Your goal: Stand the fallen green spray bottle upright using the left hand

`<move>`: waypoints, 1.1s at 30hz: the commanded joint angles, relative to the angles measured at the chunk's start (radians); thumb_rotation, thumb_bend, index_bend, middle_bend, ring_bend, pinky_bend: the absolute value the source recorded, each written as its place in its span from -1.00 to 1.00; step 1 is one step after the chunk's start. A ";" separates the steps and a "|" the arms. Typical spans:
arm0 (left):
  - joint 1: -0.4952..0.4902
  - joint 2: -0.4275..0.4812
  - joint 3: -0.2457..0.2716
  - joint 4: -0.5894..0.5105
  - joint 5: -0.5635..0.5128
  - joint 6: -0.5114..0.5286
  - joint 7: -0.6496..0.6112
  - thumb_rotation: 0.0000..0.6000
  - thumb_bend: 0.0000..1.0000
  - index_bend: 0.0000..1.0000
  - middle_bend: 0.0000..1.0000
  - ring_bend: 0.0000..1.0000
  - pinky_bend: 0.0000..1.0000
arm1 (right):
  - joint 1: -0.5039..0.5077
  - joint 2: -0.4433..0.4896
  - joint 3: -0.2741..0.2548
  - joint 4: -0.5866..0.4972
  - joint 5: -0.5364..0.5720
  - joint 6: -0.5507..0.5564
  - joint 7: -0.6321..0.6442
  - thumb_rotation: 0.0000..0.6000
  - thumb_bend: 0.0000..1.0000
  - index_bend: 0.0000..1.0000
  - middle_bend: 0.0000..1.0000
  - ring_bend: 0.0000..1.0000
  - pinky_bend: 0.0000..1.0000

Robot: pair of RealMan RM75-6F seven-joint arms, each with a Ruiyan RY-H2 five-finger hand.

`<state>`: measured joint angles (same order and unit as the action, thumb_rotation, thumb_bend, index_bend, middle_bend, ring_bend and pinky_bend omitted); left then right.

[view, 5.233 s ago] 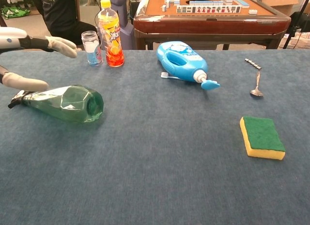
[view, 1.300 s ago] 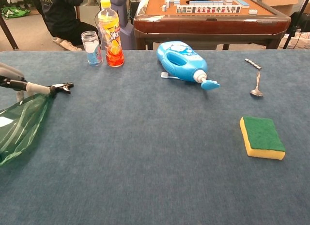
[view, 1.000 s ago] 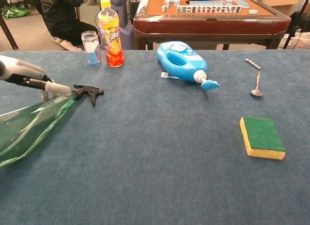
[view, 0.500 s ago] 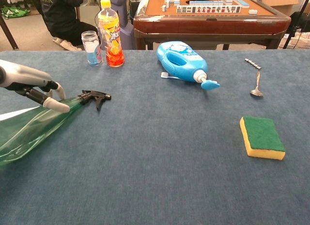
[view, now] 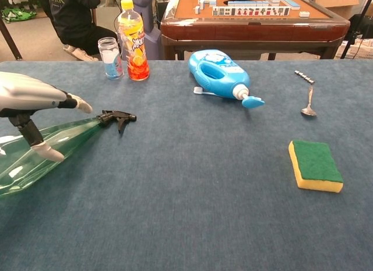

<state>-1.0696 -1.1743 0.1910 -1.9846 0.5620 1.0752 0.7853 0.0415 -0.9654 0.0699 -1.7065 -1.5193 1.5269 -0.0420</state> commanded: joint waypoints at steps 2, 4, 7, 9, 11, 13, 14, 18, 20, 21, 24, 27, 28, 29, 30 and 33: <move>0.043 0.018 0.029 -0.042 0.075 0.040 0.022 0.26 -0.93 -1.00 -0.99 -1.00 -1.00 | 0.001 -0.001 0.001 0.001 -0.001 0.000 0.001 1.00 -0.48 -0.80 -0.83 -1.00 -1.00; 0.057 0.025 0.043 -0.049 0.102 0.048 0.034 0.47 -0.93 -1.00 -1.00 -1.00 -1.00 | 0.001 0.000 0.001 0.001 0.000 -0.001 0.001 1.00 -0.47 -0.80 -0.83 -1.00 -1.00; 0.073 0.029 0.064 -0.045 0.115 0.056 0.065 0.89 -0.93 -1.00 -1.00 -1.00 -1.00 | 0.001 0.000 0.000 0.002 0.001 -0.001 0.002 1.00 -0.48 -0.80 -0.83 -1.00 -1.00; 0.077 0.029 0.073 -0.038 0.100 0.062 0.095 1.00 -0.93 -1.00 -1.00 -1.00 -1.00 | 0.001 0.000 0.000 0.002 -0.001 -0.001 0.003 1.00 -0.48 -0.80 -0.83 -1.00 -1.00; 0.082 0.025 0.079 -0.027 0.083 0.074 0.126 1.00 -0.93 -1.00 -1.00 -1.00 -1.00 | 0.000 0.000 -0.001 0.002 -0.003 0.000 0.004 1.00 -0.48 -0.80 -0.83 -1.00 -1.00; 0.090 0.020 0.083 -0.016 0.062 0.100 0.160 1.00 -0.93 -1.00 -1.00 -1.00 -1.00 | -0.001 0.000 0.000 0.003 -0.003 0.003 0.006 1.00 -0.48 -0.80 -0.83 -1.00 -1.00; 0.094 0.016 0.083 -0.010 0.050 0.114 0.175 1.00 -0.93 -1.00 -1.00 -1.00 -1.00 | -0.001 0.000 0.000 0.003 -0.002 0.003 0.006 1.00 -0.48 -0.80 -0.83 -1.00 -1.00; 0.104 -0.002 0.070 0.027 -0.015 0.154 0.232 1.00 -0.93 -1.00 -1.00 -1.00 -1.00 | -0.001 0.000 -0.001 0.004 -0.004 0.003 0.007 1.00 -0.48 -0.80 -0.83 -1.00 -1.00; 0.110 -0.011 0.056 0.054 -0.027 0.164 0.238 1.00 -0.93 -1.00 -1.00 -1.00 -1.00 | -0.001 0.000 -0.001 0.005 -0.004 0.003 0.007 1.00 -0.48 -0.80 -0.83 -1.00 -1.00; 0.112 -0.014 0.052 0.064 -0.028 0.167 0.239 1.00 -0.93 -1.00 -1.00 -1.00 -1.00 | -0.001 -0.001 -0.001 0.005 -0.004 0.003 0.008 1.00 -0.48 -0.80 -0.83 -1.00 -1.00; 0.117 -0.032 0.023 0.122 -0.061 0.170 0.250 1.00 -0.93 -1.00 -1.00 -1.00 -1.00 | -0.001 -0.001 -0.001 0.005 -0.004 0.003 0.008 1.00 -0.48 -0.80 -0.83 -1.00 -1.00; 0.113 -0.048 -0.012 0.180 -0.116 0.147 0.259 1.00 -0.93 -1.00 -1.00 -1.00 -1.00 | -0.002 0.000 -0.001 0.004 -0.005 0.005 0.007 1.00 -0.47 -0.80 -0.83 -1.00 -1.00; 0.110 -0.052 -0.024 0.193 -0.132 0.140 0.259 1.00 -0.93 -1.00 -1.00 -1.00 -1.00 | -0.003 0.001 -0.001 0.004 -0.004 0.006 0.007 1.00 -0.48 -0.80 -0.83 -1.00 -1.00; 0.109 -0.055 -0.034 0.204 -0.142 0.135 0.261 1.00 -0.93 -1.00 -1.00 -1.00 -1.00 | -0.003 0.002 -0.001 0.003 -0.004 0.006 0.007 1.00 -0.48 -0.80 -0.83 -1.00 -1.00; 0.107 -0.058 -0.042 0.214 -0.149 0.132 0.263 1.00 -0.93 -1.00 -1.00 -1.00 -1.00 | -0.003 0.002 -0.001 0.003 -0.003 0.007 0.007 1.00 -0.48 -0.80 -0.83 -1.00 -1.00; 0.101 -0.044 -0.077 0.190 -0.188 0.087 0.246 1.00 -0.93 -1.00 -1.00 -1.00 -1.00 | -0.005 0.003 -0.001 0.003 -0.004 0.009 0.008 1.00 -0.48 -0.80 -0.83 -1.00 -1.00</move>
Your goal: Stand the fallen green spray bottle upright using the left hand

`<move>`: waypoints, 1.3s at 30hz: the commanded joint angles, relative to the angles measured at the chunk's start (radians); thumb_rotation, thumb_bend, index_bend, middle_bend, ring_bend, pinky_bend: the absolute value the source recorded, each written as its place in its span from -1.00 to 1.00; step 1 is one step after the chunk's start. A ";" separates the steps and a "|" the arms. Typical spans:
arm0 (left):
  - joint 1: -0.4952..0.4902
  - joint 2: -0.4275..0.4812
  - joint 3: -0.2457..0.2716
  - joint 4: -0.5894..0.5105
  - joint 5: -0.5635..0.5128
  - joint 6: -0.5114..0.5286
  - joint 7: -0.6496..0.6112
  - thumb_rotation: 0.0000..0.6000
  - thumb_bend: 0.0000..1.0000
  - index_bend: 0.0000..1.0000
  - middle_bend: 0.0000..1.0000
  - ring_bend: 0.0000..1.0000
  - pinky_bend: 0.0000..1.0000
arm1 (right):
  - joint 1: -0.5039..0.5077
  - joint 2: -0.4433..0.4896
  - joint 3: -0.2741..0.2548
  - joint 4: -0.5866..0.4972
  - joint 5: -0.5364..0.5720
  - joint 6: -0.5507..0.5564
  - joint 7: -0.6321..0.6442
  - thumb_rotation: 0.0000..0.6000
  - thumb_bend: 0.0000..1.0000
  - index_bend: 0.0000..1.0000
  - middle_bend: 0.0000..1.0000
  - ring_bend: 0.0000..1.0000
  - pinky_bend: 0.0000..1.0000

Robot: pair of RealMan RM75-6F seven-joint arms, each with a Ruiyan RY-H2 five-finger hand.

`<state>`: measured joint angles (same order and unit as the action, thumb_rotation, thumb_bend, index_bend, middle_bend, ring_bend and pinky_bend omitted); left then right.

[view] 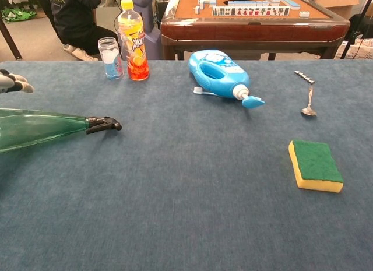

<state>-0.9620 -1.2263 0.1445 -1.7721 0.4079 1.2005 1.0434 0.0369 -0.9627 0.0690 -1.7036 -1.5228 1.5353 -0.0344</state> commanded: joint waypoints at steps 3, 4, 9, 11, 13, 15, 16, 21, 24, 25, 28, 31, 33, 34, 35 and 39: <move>-0.019 0.031 -0.049 -0.068 -0.036 -0.074 -0.021 1.00 -0.93 -1.00 -1.00 -1.00 -1.00 | -0.001 0.000 0.000 0.001 0.001 0.000 0.002 1.00 -0.48 -0.80 -0.83 -1.00 -1.00; -0.022 0.032 -0.052 -0.077 -0.031 -0.077 -0.020 1.00 -0.93 -1.00 -1.00 -1.00 -1.00 | -0.001 0.000 0.000 0.002 0.002 0.000 0.002 1.00 -0.48 -0.80 -0.83 -1.00 -1.00; -0.045 0.030 -0.096 -0.107 -0.071 -0.123 -0.045 1.00 -0.93 -1.00 -1.00 -1.00 -1.00 | -0.001 0.000 0.000 0.004 -0.001 0.001 0.006 1.00 -0.48 -0.80 -0.83 -1.00 -1.00; -0.058 0.029 -0.120 -0.105 -0.101 -0.151 -0.066 1.00 -0.93 -1.00 -1.00 -1.00 -1.00 | -0.003 0.001 0.000 0.005 0.000 0.004 0.007 1.00 -0.48 -0.80 -0.83 -1.00 -1.00; -0.072 0.022 -0.138 -0.092 -0.132 -0.167 -0.078 1.00 -0.93 -1.00 -0.98 -1.00 -1.00 | -0.005 0.001 -0.001 0.006 0.001 0.005 0.009 1.00 -0.48 -0.80 -0.83 -1.00 -1.00; -0.087 0.007 -0.149 -0.070 -0.164 -0.170 -0.078 0.99 -0.92 -0.97 -0.91 -1.00 -1.00 | -0.006 0.001 -0.002 0.007 0.001 0.005 0.010 1.00 -0.48 -0.80 -0.83 -1.00 -1.00; -0.093 -0.002 -0.153 -0.059 -0.179 -0.168 -0.076 0.97 -0.91 -0.94 -0.87 -1.00 -1.00 | -0.007 0.000 -0.002 0.007 0.000 0.006 0.011 1.00 -0.48 -0.80 -0.83 -1.00 -1.00; -0.126 -0.055 -0.166 0.016 -0.276 -0.140 -0.045 0.88 -0.79 -0.76 -0.70 -1.00 -1.00 | -0.008 0.001 -0.003 0.010 0.000 0.007 0.015 1.00 -0.48 -0.80 -0.83 -1.00 -1.00; -0.148 -0.073 -0.165 0.040 -0.346 -0.137 -0.007 0.76 -0.79 -0.69 -0.66 -1.00 -1.00 | -0.009 0.002 -0.002 0.010 0.001 0.008 0.016 1.00 -0.48 -0.80 -0.83 -1.00 -1.00; -0.153 -0.078 -0.165 0.045 -0.362 -0.135 0.002 0.71 -0.79 -0.69 -0.65 -1.00 -1.00 | -0.009 0.003 -0.002 0.010 0.001 0.007 0.016 1.00 -0.48 -0.80 -0.83 -1.00 -1.00; -0.165 -0.094 -0.178 0.059 -0.403 -0.134 0.013 0.38 -0.79 -0.68 -0.64 -1.00 -1.00 | -0.007 0.002 -0.003 0.010 0.000 0.005 0.016 1.00 -0.48 -0.80 -0.83 -1.00 -1.00; -0.177 -0.114 -0.190 0.078 -0.423 -0.125 0.021 0.20 -0.77 -0.66 -0.60 -0.97 -1.00 | -0.007 0.001 -0.003 0.009 -0.003 0.005 0.016 1.00 -0.48 -0.80 -0.83 -1.00 -1.00; -0.186 -0.128 -0.196 0.093 -0.447 -0.120 0.035 0.16 -0.74 -0.63 -0.58 -0.95 -1.00 | -0.009 0.002 -0.003 0.009 -0.003 0.008 0.016 1.00 -0.48 -0.80 -0.83 -1.00 -1.00; -0.190 -0.134 -0.199 0.101 -0.460 -0.120 0.042 0.15 -0.73 -0.63 -0.57 -0.95 -1.00 | -0.009 0.003 -0.003 0.008 -0.002 0.009 0.016 1.00 -0.48 -0.80 -0.83 -1.00 -1.00; -0.193 -0.141 -0.201 0.110 -0.472 -0.119 0.049 0.14 -0.71 -0.62 -0.56 -0.93 -1.00 | -0.010 0.003 -0.003 0.008 -0.002 0.010 0.016 1.00 -0.48 -0.80 -0.83 -1.00 -1.00; -0.204 -0.168 -0.200 0.145 -0.514 -0.114 0.087 0.11 -0.67 -0.58 -0.51 -0.90 -1.00 | -0.015 0.006 -0.004 0.009 0.001 0.013 0.018 1.00 -0.48 -0.80 -0.83 -1.00 -1.00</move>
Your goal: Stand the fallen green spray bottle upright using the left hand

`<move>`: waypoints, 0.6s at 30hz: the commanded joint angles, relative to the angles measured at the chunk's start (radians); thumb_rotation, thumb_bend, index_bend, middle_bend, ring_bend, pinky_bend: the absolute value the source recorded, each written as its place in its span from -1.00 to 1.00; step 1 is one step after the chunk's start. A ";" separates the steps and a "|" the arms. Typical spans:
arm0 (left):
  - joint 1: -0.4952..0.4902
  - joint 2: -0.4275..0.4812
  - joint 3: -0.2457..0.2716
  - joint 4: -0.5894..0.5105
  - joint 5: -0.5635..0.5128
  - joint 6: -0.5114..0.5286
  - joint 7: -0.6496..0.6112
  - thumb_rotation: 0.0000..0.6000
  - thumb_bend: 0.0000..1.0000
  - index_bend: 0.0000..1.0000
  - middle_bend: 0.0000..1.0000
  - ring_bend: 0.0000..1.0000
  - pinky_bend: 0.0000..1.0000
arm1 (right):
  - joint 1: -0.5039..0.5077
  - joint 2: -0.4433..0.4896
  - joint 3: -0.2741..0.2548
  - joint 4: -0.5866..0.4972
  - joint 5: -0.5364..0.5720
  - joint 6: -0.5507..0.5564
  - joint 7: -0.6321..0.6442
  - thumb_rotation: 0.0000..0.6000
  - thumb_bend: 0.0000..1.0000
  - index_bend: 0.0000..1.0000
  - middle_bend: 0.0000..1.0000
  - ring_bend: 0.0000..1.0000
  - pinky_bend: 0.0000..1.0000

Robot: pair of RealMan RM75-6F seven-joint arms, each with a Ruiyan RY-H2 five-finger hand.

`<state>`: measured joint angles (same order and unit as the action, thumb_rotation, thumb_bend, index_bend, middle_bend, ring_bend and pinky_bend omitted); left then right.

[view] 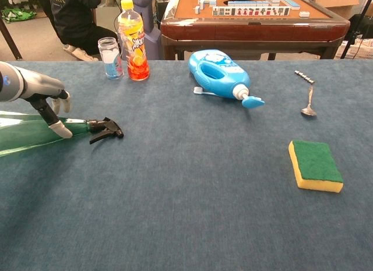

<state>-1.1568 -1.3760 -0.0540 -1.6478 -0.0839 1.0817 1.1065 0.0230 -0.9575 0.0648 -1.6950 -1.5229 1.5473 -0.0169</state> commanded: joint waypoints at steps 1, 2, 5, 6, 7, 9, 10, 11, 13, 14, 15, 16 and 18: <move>-0.011 -0.026 0.001 0.030 -0.026 0.010 0.033 0.11 -0.67 -0.58 -0.50 -0.89 -1.00 | -0.002 0.001 0.000 0.001 0.001 0.002 0.002 1.00 -0.48 -0.80 -0.83 -1.00 -1.00; -0.011 -0.032 0.003 0.036 -0.027 0.014 0.039 0.11 -0.67 -0.57 -0.50 -0.89 -1.00 | -0.003 0.002 -0.001 0.000 0.001 0.003 0.003 1.00 -0.48 -0.80 -0.83 -1.00 -1.00; -0.010 -0.051 0.008 0.056 -0.026 0.030 0.059 0.11 -0.66 -0.54 -0.47 -0.87 -1.00 | -0.005 0.003 -0.001 0.001 0.000 0.005 0.005 1.00 -0.48 -0.80 -0.83 -1.00 -1.00; -0.009 -0.055 0.010 0.061 -0.024 0.034 0.065 0.12 -0.65 -0.53 -0.46 -0.86 -1.00 | -0.005 0.004 -0.001 0.000 0.000 0.005 0.005 1.00 -0.48 -0.80 -0.83 -1.00 -1.00; -0.008 -0.060 0.012 0.065 -0.022 0.038 0.070 0.13 -0.65 -0.53 -0.46 -0.86 -1.00 | -0.005 0.004 -0.001 0.001 0.000 0.005 0.005 1.00 -0.48 -0.80 -0.83 -1.00 -1.00; -0.004 -0.068 0.014 0.070 -0.016 0.043 0.077 0.14 -0.65 -0.51 -0.44 -0.85 -1.00 | -0.005 0.004 -0.001 0.001 -0.001 0.006 0.006 1.00 -0.48 -0.80 -0.83 -1.00 -1.00; -0.001 -0.072 0.014 0.072 -0.010 0.046 0.079 0.15 -0.65 -0.50 -0.44 -0.84 -1.00 | -0.006 0.003 -0.001 0.001 0.000 0.006 0.007 1.00 -0.48 -0.80 -0.83 -1.00 -1.00; 0.001 -0.076 0.014 0.074 -0.005 0.050 0.079 0.17 -0.65 -0.48 -0.42 -0.83 -1.00 | -0.005 0.003 -0.001 0.002 -0.001 0.006 0.007 1.00 -0.48 -0.80 -0.83 -1.00 -1.00; 0.005 -0.084 0.018 0.078 0.006 0.060 0.088 0.19 -0.65 -0.45 -0.38 -0.80 -1.00 | -0.005 0.002 -0.001 0.003 -0.002 0.004 0.008 1.00 -0.48 -0.80 -0.83 -1.00 -1.00; 0.006 -0.087 0.019 0.079 0.008 0.063 0.094 0.20 -0.65 -0.44 -0.36 -0.80 -1.00 | -0.005 0.001 -0.002 0.003 -0.003 0.004 0.009 1.00 -0.48 -0.80 -0.83 -1.00 -1.00; 0.008 -0.091 0.021 0.081 0.008 0.067 0.103 0.20 -0.65 -0.43 -0.36 -0.79 -1.00 | -0.005 0.001 -0.002 0.003 -0.004 0.004 0.009 1.00 -0.48 -0.80 -0.83 -1.00 -1.00; 0.008 -0.093 0.022 0.082 0.007 0.066 0.110 0.21 -0.65 -0.43 -0.35 -0.79 -1.00 | -0.005 0.001 -0.002 0.002 -0.004 0.005 0.009 1.00 -0.48 -0.80 -0.83 -1.00 -1.00; 0.013 -0.097 0.021 0.087 0.012 0.065 0.116 0.23 -0.65 -0.42 -0.35 -0.79 -1.00 | -0.006 0.001 -0.001 0.002 -0.004 0.007 0.007 1.00 -0.48 -0.80 -0.83 -1.00 -1.00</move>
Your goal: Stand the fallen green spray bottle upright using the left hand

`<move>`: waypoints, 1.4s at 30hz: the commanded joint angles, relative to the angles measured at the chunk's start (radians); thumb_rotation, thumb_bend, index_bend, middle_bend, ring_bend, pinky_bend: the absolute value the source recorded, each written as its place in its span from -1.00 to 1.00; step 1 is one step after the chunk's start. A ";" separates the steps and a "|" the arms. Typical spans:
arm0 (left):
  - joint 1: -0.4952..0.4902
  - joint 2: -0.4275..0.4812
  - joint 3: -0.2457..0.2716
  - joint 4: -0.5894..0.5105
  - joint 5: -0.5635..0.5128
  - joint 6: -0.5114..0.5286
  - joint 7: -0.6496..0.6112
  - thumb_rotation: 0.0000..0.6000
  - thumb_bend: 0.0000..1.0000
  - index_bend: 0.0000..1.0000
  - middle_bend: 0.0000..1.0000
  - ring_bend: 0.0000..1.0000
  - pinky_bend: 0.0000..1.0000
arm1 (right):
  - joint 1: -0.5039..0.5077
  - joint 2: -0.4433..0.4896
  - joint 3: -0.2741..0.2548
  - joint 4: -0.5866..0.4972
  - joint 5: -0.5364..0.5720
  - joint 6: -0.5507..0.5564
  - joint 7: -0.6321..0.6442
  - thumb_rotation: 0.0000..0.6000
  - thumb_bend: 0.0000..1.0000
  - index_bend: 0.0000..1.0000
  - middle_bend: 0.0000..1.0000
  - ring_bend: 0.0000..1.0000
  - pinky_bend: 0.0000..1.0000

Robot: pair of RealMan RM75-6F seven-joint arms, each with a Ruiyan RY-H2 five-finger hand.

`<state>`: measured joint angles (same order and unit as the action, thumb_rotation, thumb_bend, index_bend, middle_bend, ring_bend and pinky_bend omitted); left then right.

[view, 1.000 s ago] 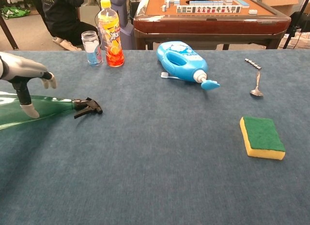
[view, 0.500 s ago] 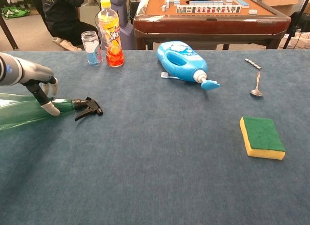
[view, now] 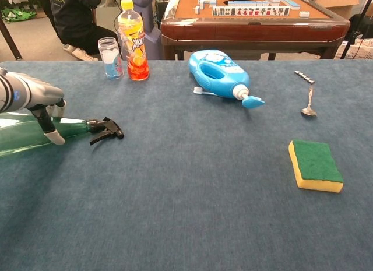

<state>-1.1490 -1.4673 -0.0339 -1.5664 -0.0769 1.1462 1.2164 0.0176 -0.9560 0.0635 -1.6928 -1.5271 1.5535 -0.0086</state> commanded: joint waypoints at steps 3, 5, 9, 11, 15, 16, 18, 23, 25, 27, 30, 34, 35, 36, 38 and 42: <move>0.012 -0.015 0.001 0.016 0.015 0.000 0.013 0.30 -0.64 -0.39 -0.34 -0.79 -1.00 | -0.003 0.000 -0.001 -0.001 0.001 0.002 -0.002 1.00 -0.48 -0.80 -0.83 -1.00 -1.00; 0.019 -0.019 -0.002 0.024 0.027 -0.008 0.008 0.41 -0.64 -0.37 -0.32 -0.77 -1.00 | -0.004 0.000 -0.001 -0.002 0.001 0.003 -0.002 1.00 -0.48 -0.80 -0.83 -1.00 -1.00; 0.041 -0.016 -0.013 0.034 0.081 -0.028 -0.031 0.69 -0.60 -0.26 -0.20 -0.68 -1.00 | -0.009 0.000 -0.001 -0.003 -0.001 0.012 0.000 1.00 -0.48 -0.80 -0.83 -1.00 -1.00; 0.050 -0.006 -0.018 0.025 0.105 -0.035 -0.050 0.72 -0.59 -0.22 -0.14 -0.64 -1.00 | -0.010 0.001 -0.001 -0.004 0.000 0.012 -0.002 1.00 -0.48 -0.80 -0.82 -1.00 -1.00; 0.080 0.034 -0.039 -0.012 0.176 -0.064 -0.126 0.95 -0.58 -0.13 -0.03 -0.54 -0.96 | -0.010 0.000 -0.001 -0.008 -0.001 0.013 -0.006 1.00 -0.48 -0.80 -0.82 -1.00 -1.00; 0.088 0.043 -0.043 -0.019 0.194 -0.071 -0.147 0.98 -0.58 -0.11 -0.01 -0.52 -0.94 | -0.010 -0.001 -0.001 -0.009 -0.001 0.012 -0.008 1.00 -0.48 -0.80 -0.82 -1.00 -1.00; 0.102 0.064 -0.040 -0.033 0.226 -0.085 -0.174 1.00 -0.58 -0.08 0.03 -0.49 -0.88 | -0.008 -0.002 -0.001 -0.012 -0.004 0.011 -0.010 1.00 -0.48 -0.80 -0.82 -1.00 -1.00; 0.141 0.137 -0.090 -0.100 0.305 -0.125 -0.307 1.00 -0.58 -0.07 0.04 -0.48 -0.87 | -0.007 0.000 0.000 -0.020 -0.008 0.013 -0.019 1.00 -0.48 -0.80 -0.82 -1.00 -1.00; 0.172 0.184 -0.128 -0.149 0.367 -0.152 -0.405 1.00 -0.58 -0.07 0.04 -0.48 -0.86 | -0.007 0.002 0.001 -0.025 -0.009 0.015 -0.024 1.00 -0.48 -0.80 -0.82 -1.00 -1.00; 0.208 0.226 -0.168 -0.190 0.443 -0.185 -0.517 1.00 -0.58 -0.08 0.04 -0.48 -0.86 | -0.007 0.004 0.002 -0.029 -0.008 0.014 -0.029 1.00 -0.48 -0.80 -0.82 -1.00 -1.00; 0.277 0.255 -0.231 -0.216 0.590 -0.249 -0.725 1.00 -0.58 -0.09 0.04 -0.48 -0.86 | -0.005 0.002 0.001 -0.032 -0.009 0.011 -0.032 1.00 -0.48 -0.80 -0.82 -1.00 -1.00; 0.354 0.245 -0.289 -0.203 0.771 -0.260 -0.948 1.00 -0.58 -0.10 0.04 -0.48 -0.86 | -0.003 -0.001 0.001 -0.032 -0.010 0.008 -0.032 1.00 -0.48 -0.80 -0.82 -1.00 -1.00; 0.368 0.235 -0.297 -0.193 0.814 -0.250 -0.992 1.00 -0.58 -0.10 0.04 -0.48 -0.86 | -0.003 -0.001 0.001 -0.032 -0.009 0.008 -0.032 1.00 -0.48 -0.80 -0.82 -1.00 -1.00; 0.386 0.220 -0.308 -0.178 0.868 -0.236 -1.049 1.00 -0.58 -0.09 0.04 -0.48 -0.86 | -0.004 0.000 0.002 -0.032 -0.009 0.008 -0.033 1.00 -0.48 -0.80 -0.82 -1.00 -1.00; 0.412 0.189 -0.325 -0.149 0.955 -0.213 -1.156 1.00 -0.58 -0.08 0.04 -0.48 -0.86 | -0.005 0.001 0.002 -0.033 -0.007 0.009 -0.034 1.00 -0.48 -0.80 -0.82 -1.00 -1.00; 0.451 0.131 -0.355 -0.095 1.053 -0.184 -1.363 1.00 -0.58 -0.06 0.04 -0.49 -0.86 | -0.006 0.001 0.003 -0.033 -0.006 0.011 -0.034 1.00 -0.48 -0.80 -0.82 -1.00 -1.00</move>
<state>-0.7690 -1.2813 -0.3316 -1.7134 0.8648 0.9383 0.0415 0.0120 -0.9553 0.0662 -1.7257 -1.5328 1.5644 -0.0426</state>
